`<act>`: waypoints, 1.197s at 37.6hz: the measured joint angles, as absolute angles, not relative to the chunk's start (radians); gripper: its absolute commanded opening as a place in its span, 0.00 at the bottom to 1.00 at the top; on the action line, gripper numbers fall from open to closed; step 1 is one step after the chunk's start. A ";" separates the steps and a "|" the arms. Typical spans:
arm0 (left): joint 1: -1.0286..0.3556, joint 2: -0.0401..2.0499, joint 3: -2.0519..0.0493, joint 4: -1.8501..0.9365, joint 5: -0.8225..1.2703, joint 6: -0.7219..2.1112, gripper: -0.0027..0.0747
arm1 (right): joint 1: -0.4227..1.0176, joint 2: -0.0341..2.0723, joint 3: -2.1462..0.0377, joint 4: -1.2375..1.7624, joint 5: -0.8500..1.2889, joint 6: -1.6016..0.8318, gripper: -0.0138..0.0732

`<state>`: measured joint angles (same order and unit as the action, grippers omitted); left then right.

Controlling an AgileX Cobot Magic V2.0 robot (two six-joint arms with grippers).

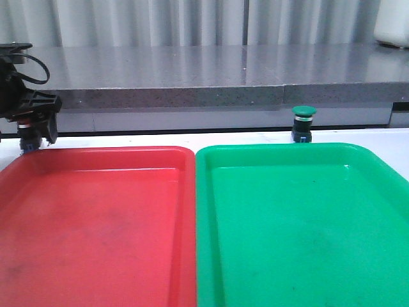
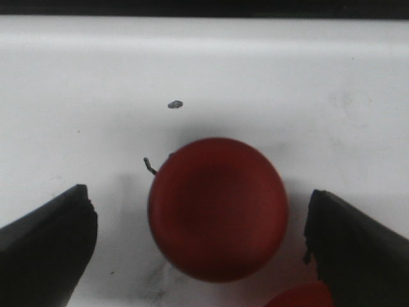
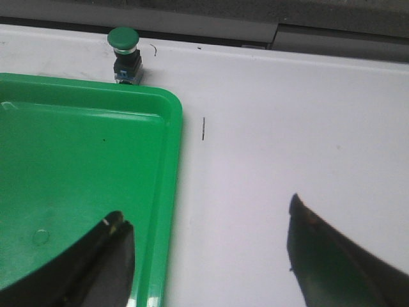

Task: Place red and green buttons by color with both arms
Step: 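Move the left gripper over the red-capped button and lower it, then close the left gripper on the red button and lift it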

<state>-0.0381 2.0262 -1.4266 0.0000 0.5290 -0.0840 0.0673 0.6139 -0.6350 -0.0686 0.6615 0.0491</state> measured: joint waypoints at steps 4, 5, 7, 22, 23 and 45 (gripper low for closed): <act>-0.038 2.026 -1.427 0.000 0.520 -0.084 0.67 | 0.067 0.614 -0.635 -0.069 0.662 0.049 0.76; -0.038 2.026 -1.427 0.000 0.516 -0.084 0.63 | 0.067 0.614 -0.635 -0.069 0.662 0.049 0.76; -0.038 2.026 -1.427 0.000 0.509 -0.084 0.58 | 0.067 0.614 -0.635 -0.069 0.662 0.049 0.76; -0.039 2.026 -1.427 0.000 0.497 -0.084 0.42 | 0.067 0.614 -0.635 -0.069 0.662 0.049 0.76; -0.039 2.026 -1.427 0.000 0.497 -0.084 0.42 | 0.067 0.614 -0.635 -0.069 0.662 0.049 0.76; -0.039 2.026 -1.427 0.000 0.497 -0.084 0.25 | 0.067 0.614 -0.635 -0.069 0.662 0.049 0.76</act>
<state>-0.0386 2.0262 -1.4266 0.0000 0.4973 -0.0840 0.0673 0.6139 -0.6350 -0.0686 0.6615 0.0491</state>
